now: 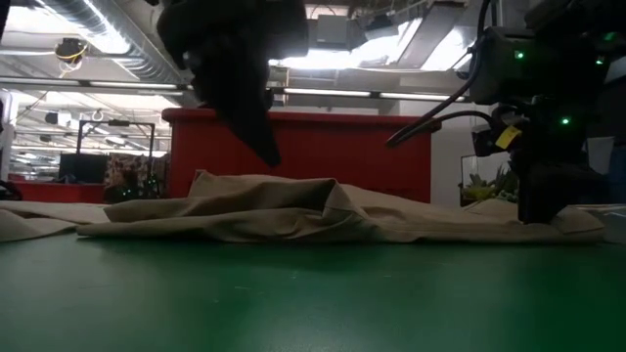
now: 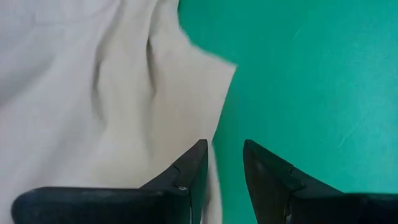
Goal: Fold Laundry from Bin
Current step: Fold the gray shorts
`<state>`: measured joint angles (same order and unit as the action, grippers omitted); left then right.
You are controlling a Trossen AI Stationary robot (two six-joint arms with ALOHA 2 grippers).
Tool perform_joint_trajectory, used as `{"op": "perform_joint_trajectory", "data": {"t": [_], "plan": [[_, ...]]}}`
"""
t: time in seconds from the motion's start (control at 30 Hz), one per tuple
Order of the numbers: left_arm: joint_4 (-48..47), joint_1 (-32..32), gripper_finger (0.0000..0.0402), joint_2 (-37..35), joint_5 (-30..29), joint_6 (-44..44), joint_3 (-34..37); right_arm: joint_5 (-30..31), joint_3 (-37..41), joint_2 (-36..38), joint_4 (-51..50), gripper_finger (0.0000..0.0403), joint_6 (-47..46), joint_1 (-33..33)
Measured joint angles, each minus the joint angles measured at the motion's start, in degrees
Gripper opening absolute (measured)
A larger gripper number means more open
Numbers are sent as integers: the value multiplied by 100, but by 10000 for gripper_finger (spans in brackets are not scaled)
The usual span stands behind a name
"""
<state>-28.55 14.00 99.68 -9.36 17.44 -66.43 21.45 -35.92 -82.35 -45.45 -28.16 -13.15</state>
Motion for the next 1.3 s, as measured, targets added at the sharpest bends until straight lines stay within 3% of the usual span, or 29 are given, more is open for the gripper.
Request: {"op": "perform_joint_trajectory", "data": {"t": [0.17, 0.4, 0.6, 0.87, 1.17, 1.3], "plan": [[-978, 0, 98, 0, -192, 168, 40, 0, 2, 0, 17, 172, 0, 0], [-1001, 107, 98, 1, -35, 298, 328, 0, 2, 0, 26, 172, 0, 0], [-999, 166, 98, 7, -512, 190, 354, 0, 2, 0, 33, 172, 0, 0], [-998, 168, 95, 130, -639, -1, 357, 0, 0, 0, 35, 172, 0, 0], [-1036, 168, 9, 548, -611, -1, 363, -1, -2, 0, 37, 172, -1, 0], [-1204, 177, 3, 389, -600, 5, 363, 0, -2, 0, 37, 172, -2, 0]]}}
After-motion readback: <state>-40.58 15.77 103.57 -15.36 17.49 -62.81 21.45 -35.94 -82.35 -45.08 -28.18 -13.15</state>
